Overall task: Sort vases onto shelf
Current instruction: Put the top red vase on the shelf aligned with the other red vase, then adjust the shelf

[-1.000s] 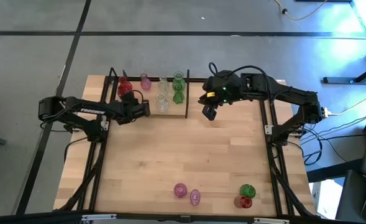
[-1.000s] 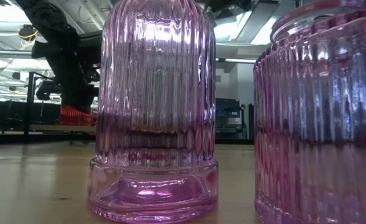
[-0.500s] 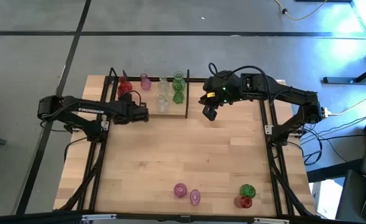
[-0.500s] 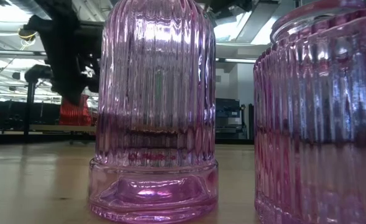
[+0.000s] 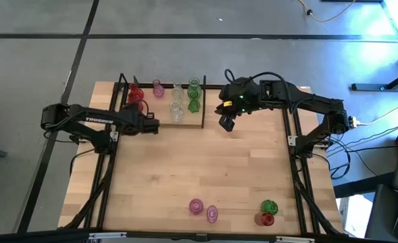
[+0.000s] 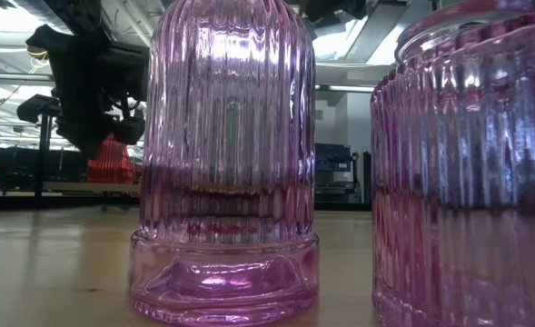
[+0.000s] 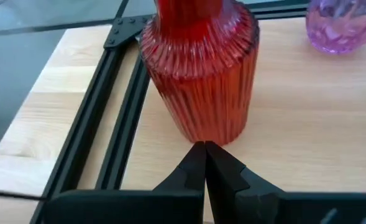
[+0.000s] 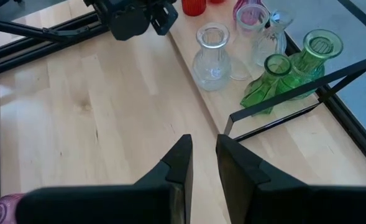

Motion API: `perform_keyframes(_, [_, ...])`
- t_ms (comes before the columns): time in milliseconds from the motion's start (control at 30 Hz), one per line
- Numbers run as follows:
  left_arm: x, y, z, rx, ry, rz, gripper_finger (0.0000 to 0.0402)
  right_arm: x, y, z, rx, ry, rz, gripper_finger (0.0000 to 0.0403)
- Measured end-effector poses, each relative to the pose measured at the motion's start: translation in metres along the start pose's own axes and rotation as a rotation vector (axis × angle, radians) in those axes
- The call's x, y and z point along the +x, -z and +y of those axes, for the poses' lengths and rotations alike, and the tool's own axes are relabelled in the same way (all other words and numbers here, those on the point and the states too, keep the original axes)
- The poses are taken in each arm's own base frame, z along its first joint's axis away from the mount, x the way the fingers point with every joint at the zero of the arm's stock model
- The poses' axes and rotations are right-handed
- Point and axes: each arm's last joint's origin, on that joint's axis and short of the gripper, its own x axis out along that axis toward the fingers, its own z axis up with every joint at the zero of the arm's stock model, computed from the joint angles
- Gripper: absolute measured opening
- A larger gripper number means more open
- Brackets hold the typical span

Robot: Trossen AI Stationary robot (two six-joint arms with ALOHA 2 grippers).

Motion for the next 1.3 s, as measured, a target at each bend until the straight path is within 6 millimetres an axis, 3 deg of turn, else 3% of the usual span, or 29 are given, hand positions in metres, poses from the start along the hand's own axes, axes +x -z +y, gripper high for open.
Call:
perform_keyframes(733, [0.018, -0.016, -0.006, 0.052, -0.01, 0.007, 0.0, 0.0, 0.001, 0.002, 0.027, -0.064, 0.026, 0.006])
perform_keyframes(1300, [0.006, -0.012, -0.01, 0.021, 0.036, -0.004, 0.0, 0.0, 0.001, 0.003, 0.034, -0.081, 0.031, 0.006])
